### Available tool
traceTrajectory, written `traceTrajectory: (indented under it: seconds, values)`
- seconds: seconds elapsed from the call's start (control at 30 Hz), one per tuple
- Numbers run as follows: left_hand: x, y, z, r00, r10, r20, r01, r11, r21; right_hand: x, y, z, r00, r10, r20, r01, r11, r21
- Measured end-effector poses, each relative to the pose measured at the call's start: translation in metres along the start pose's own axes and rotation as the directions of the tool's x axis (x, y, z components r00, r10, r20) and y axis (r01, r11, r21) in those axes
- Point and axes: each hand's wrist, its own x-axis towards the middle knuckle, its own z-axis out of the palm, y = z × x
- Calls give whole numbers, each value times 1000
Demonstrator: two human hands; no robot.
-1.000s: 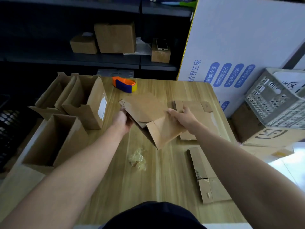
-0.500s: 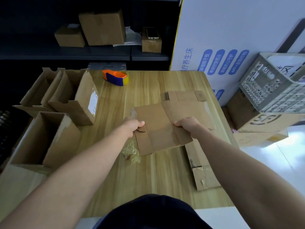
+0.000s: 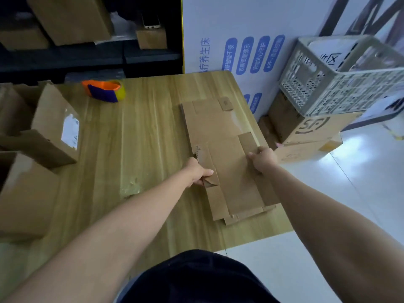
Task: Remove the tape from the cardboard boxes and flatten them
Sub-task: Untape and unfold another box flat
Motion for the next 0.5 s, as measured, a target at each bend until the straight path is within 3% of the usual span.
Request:
traceTrajectory:
  seconds: [0.1,0.27,0.5]
  values:
    - [5,-10,30,999,-29,-24,31,997,76,6,26,-5,1000,1,31,2,997,-73]
    - [18,-22,55,982,-28,-185,81,955,287,18,46,1,987,-28,159,57,983,-177]
    - [39,-28,62,953,44,-299,142,809,571,37,54,18,967,-15,256,90,954,-287]
